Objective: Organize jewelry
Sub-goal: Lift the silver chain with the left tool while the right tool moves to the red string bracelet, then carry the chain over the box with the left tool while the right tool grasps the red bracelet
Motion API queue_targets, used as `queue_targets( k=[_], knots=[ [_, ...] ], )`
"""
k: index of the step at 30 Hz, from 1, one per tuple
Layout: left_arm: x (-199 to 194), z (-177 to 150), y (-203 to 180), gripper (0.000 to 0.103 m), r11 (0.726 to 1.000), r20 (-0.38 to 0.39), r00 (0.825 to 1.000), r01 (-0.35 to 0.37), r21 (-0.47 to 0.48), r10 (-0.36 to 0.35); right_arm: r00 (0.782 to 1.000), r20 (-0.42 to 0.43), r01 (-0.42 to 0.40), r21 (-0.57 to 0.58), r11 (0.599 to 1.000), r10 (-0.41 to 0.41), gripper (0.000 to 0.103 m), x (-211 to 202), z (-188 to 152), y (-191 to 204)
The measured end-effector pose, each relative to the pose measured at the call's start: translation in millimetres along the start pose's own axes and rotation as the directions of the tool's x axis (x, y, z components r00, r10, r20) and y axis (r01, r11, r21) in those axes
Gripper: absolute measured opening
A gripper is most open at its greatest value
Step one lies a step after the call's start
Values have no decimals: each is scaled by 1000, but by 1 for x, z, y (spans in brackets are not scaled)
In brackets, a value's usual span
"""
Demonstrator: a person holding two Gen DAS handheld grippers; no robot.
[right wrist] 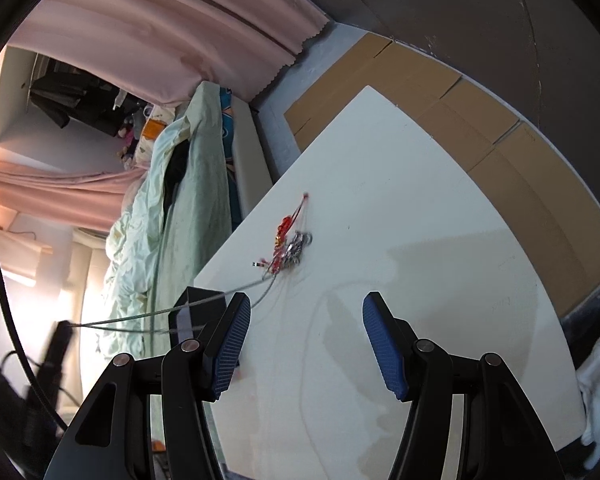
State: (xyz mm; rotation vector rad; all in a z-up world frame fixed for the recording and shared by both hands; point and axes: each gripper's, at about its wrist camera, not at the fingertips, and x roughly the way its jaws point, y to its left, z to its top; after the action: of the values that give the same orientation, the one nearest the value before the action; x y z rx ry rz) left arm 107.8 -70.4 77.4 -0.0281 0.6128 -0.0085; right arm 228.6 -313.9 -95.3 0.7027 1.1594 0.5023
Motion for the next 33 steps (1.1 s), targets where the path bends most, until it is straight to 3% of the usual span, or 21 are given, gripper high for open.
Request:
queue_targets(
  k=[10,11,27,33],
  knots=[
    [-53,45,-3,10,999,126,992,-20,45,14,999,-31,-11,4,1000,11,61,17,0,5],
    [-56,47,-3,2,999,134,991,-21,47,15,999,-34,-13,5,1000,13,61,19,0,5],
    [-104,90,3,2,996,239,970,-64,68,46,994,-100,-34,41,999,38,61,64,7,9],
    [-117,105,10,2,993,277,958,-99,63,78,995,-103,-5,24,1000,7,61,88,11,15]
  ],
)
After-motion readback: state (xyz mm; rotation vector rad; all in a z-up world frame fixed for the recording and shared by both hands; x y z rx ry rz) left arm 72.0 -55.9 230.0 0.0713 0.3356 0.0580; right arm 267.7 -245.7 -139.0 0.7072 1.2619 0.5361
